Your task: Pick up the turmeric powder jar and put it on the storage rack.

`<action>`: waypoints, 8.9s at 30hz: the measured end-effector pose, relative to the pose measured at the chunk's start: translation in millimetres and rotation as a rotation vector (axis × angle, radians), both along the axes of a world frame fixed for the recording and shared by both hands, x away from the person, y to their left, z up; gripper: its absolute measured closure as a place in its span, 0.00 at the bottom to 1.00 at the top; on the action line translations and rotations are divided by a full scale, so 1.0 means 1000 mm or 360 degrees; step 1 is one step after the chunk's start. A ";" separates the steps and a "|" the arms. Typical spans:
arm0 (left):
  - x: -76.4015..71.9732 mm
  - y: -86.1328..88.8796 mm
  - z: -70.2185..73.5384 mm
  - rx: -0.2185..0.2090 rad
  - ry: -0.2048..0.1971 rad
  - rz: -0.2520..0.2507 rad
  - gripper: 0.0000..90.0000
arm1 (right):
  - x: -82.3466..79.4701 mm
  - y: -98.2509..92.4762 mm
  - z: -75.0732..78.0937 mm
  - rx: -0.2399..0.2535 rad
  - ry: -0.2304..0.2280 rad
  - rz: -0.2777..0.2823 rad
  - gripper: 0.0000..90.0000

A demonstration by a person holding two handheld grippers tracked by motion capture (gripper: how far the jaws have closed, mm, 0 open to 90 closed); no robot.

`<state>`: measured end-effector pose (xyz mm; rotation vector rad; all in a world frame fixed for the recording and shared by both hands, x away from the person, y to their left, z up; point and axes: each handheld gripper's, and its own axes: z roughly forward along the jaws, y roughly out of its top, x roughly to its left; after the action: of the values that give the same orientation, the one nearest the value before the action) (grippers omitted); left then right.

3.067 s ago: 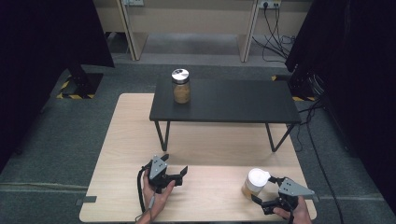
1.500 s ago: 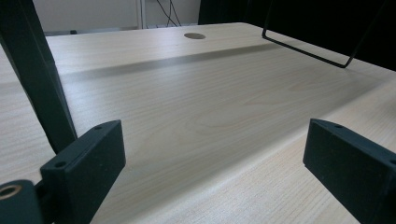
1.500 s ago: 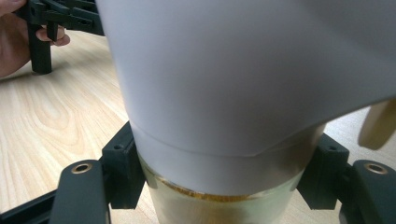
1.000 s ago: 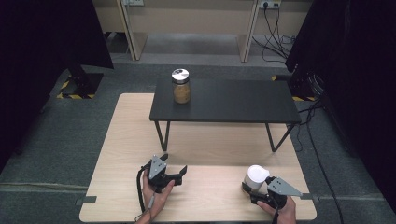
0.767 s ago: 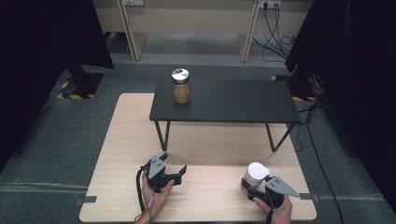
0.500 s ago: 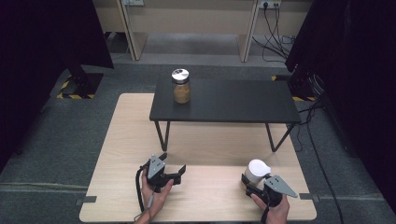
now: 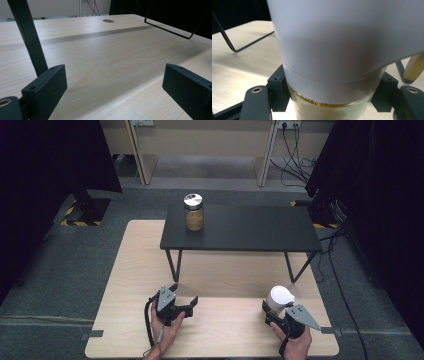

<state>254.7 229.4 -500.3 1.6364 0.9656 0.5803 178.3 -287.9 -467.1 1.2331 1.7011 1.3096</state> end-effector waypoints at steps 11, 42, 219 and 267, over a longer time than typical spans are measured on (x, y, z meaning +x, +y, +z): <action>0.000 0.000 0.000 -0.0003 0.0002 0.0003 0.05 | 0.008 0.010 0.027 -0.0030 -0.0059 -0.0044 0.35; 0.000 -0.001 0.000 0.0003 -0.0007 -0.0009 0.05 | 0.040 0.023 0.127 -0.0102 -0.0124 -0.0098 0.35; 0.000 -0.003 0.000 0.0037 -0.0025 -0.0034 0.05 | 0.013 0.002 0.035 0.0090 -0.0171 -0.0229 0.01; 0.000 -0.005 0.001 0.0058 -0.0028 -0.0039 0.05 | 0.004 0.001 -0.028 0.0063 0.0047 -0.0264 0.01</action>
<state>254.5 224.2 -499.1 1.6704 0.9255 0.5979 182.1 -286.6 -494.8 1.3912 1.5630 1.2359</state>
